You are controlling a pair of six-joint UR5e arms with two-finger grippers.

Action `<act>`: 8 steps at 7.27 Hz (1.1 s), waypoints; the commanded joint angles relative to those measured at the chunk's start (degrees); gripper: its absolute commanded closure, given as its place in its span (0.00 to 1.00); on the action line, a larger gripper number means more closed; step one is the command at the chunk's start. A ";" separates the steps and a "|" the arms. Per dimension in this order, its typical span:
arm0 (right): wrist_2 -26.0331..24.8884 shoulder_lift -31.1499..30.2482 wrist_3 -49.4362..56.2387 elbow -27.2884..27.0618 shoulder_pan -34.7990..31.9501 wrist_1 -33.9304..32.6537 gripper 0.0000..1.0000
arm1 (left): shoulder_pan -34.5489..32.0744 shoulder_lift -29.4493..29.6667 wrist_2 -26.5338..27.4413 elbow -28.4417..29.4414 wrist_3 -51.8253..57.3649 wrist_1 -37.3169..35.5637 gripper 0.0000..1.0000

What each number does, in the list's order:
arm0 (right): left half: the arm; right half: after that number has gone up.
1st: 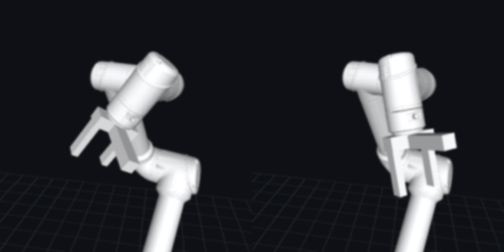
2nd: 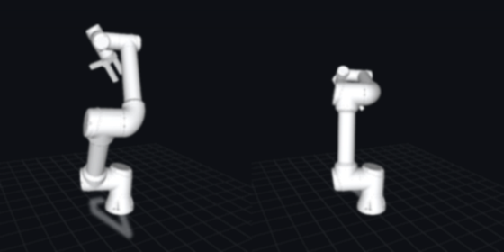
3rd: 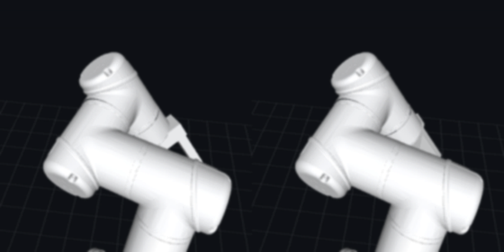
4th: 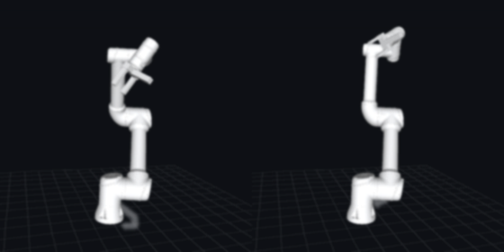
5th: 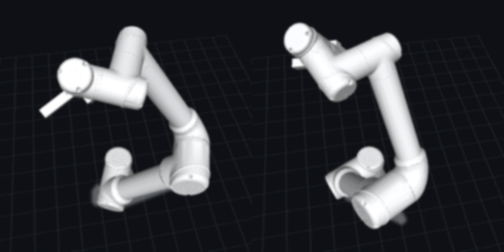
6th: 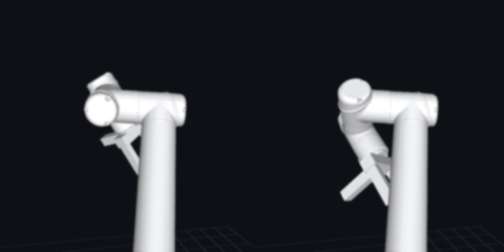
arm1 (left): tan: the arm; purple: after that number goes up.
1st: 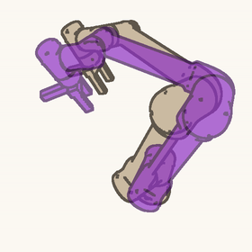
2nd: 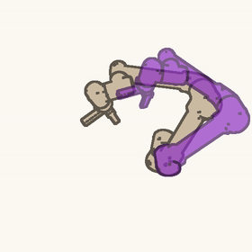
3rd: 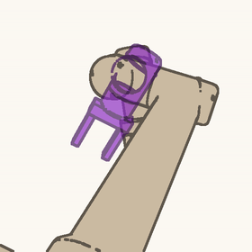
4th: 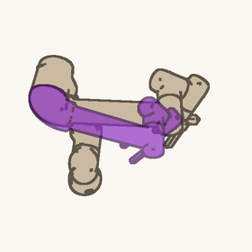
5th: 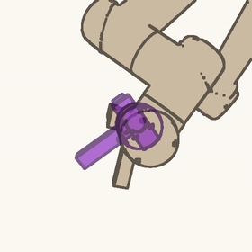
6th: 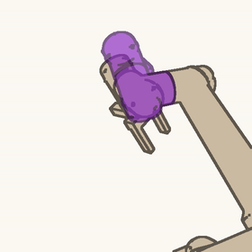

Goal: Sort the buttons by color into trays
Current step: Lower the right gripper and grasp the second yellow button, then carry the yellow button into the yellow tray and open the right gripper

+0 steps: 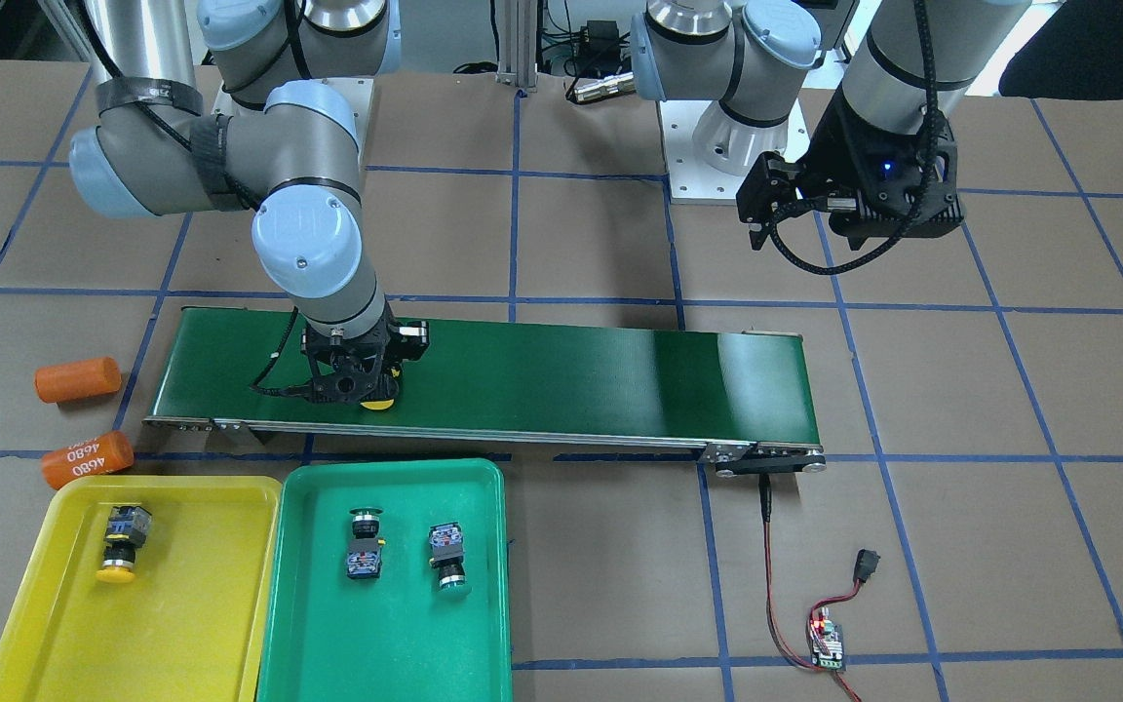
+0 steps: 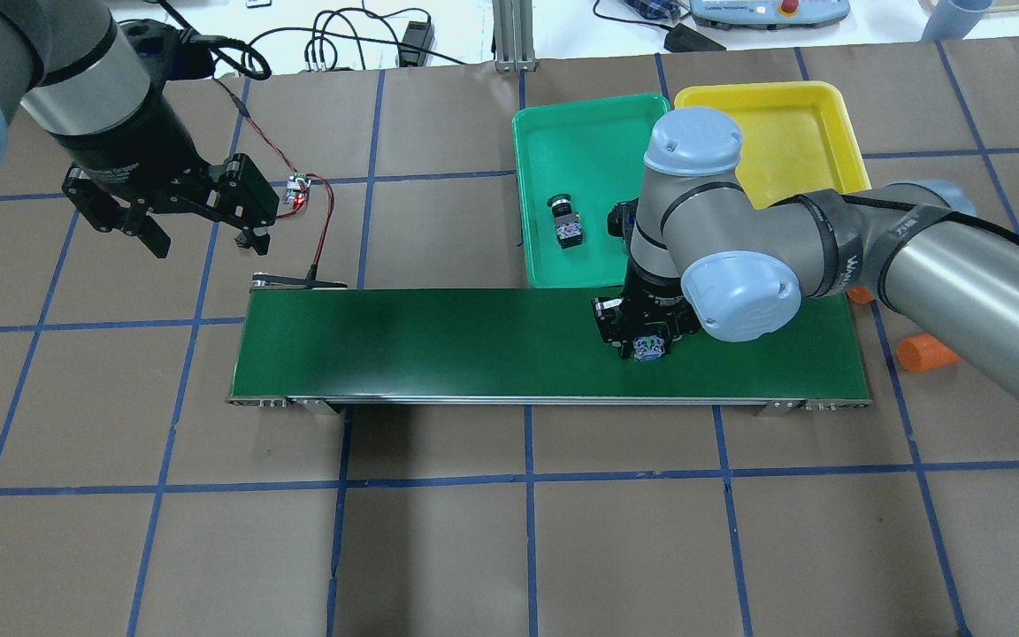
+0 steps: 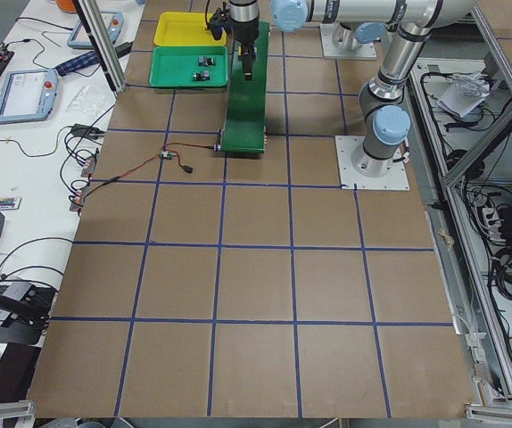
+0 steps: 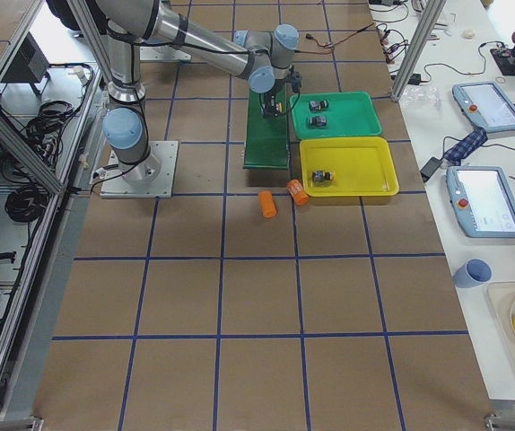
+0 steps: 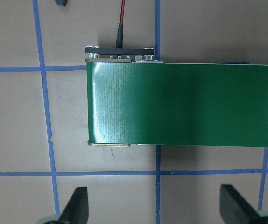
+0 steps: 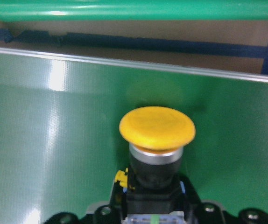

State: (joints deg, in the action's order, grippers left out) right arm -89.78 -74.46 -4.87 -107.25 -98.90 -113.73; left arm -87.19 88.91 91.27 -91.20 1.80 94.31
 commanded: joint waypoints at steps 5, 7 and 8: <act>-2.77 9.92 5.54 13.91 13.45 -9.91 1.00 | 0.26 0.29 -0.04 -0.04 -0.65 0.00 0.00; -2.77 12.57 6.62 13.64 17.32 -12.13 1.00 | 0.18 0.73 -0.04 0.06 -0.65 0.00 0.00; -2.85 13.63 7.33 13.47 18.56 -12.04 1.00 | 0.18 0.73 -0.04 0.06 -0.65 0.00 0.00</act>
State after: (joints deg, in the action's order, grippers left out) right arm -92.58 -62.39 1.47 -93.66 -82.21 -125.34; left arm -86.98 89.58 91.23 -91.20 1.14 94.31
